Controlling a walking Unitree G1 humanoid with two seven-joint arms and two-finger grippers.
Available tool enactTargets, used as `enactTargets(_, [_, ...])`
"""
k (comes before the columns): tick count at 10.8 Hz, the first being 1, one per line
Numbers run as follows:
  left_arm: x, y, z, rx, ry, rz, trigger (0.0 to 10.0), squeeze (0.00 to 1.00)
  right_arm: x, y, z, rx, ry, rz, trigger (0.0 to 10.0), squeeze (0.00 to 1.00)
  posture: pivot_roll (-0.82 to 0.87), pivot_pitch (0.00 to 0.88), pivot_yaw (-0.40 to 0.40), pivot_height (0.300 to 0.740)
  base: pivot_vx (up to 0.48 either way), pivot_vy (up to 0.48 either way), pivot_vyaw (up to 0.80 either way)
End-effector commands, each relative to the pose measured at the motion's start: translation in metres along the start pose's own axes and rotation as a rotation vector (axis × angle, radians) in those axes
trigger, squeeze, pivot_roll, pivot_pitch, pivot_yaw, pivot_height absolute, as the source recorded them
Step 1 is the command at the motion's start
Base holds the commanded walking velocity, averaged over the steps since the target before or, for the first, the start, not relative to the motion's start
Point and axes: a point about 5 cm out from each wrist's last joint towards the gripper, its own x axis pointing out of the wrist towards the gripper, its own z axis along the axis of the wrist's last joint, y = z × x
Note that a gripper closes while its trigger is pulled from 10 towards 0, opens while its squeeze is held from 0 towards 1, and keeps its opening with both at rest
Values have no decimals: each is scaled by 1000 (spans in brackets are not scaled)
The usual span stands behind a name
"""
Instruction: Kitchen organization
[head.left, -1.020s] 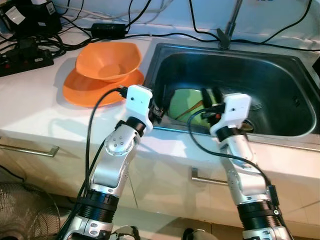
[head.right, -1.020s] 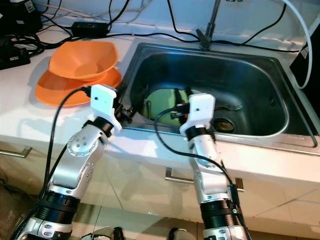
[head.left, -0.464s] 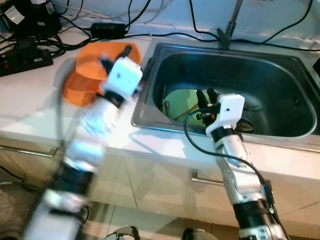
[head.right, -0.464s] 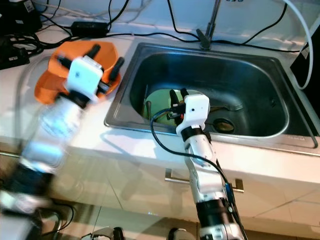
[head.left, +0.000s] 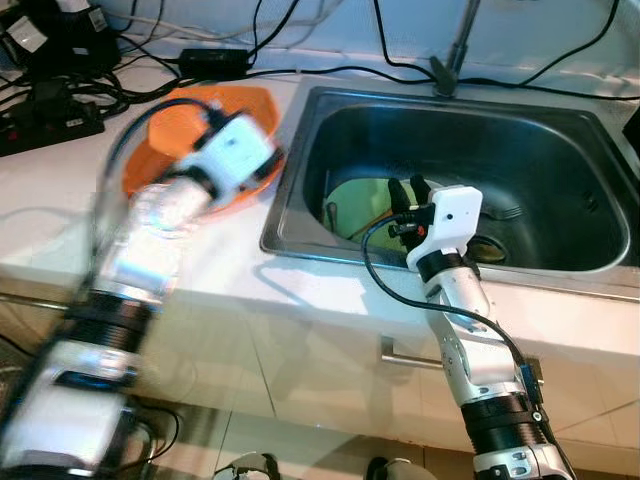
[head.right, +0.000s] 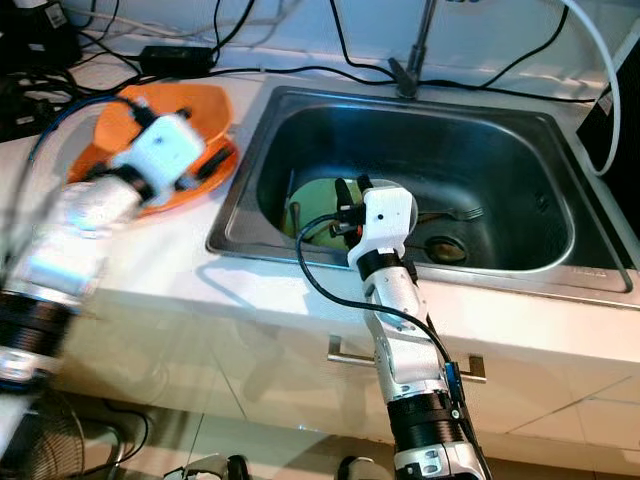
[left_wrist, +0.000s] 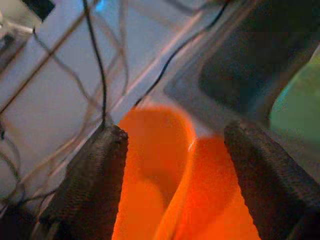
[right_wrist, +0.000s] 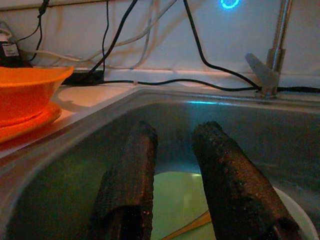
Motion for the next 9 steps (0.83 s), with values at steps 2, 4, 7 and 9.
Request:
enactTargets(2, [-6, 14, -6, 73, 51, -47, 10000, 0, 0, 0, -7, 5, 32, -13, 10000, 0, 49, 79, 26, 740, 0, 0, 0])
enactTargets(4, [-15, 21, -18, 117, 130, -59, 10000, 0, 0, 0, -7, 8, 33, -17, 10000, 0, 52, 83, 24, 740, 0, 0, 0])
enactTargets(7, [-19, 30, -32, 187, 258, -28, 10000, 0, 0, 0, -8, 12, 30, -17, 10000, 0, 53, 83, 24, 740, 0, 0, 0])
enactTargets(9, [-16, 21, -53, 240, 350, 9, 10000, 0, 0, 0, -7, 14, 26, -22, 10000, 0, 49, 84, 24, 740, 0, 0, 0])
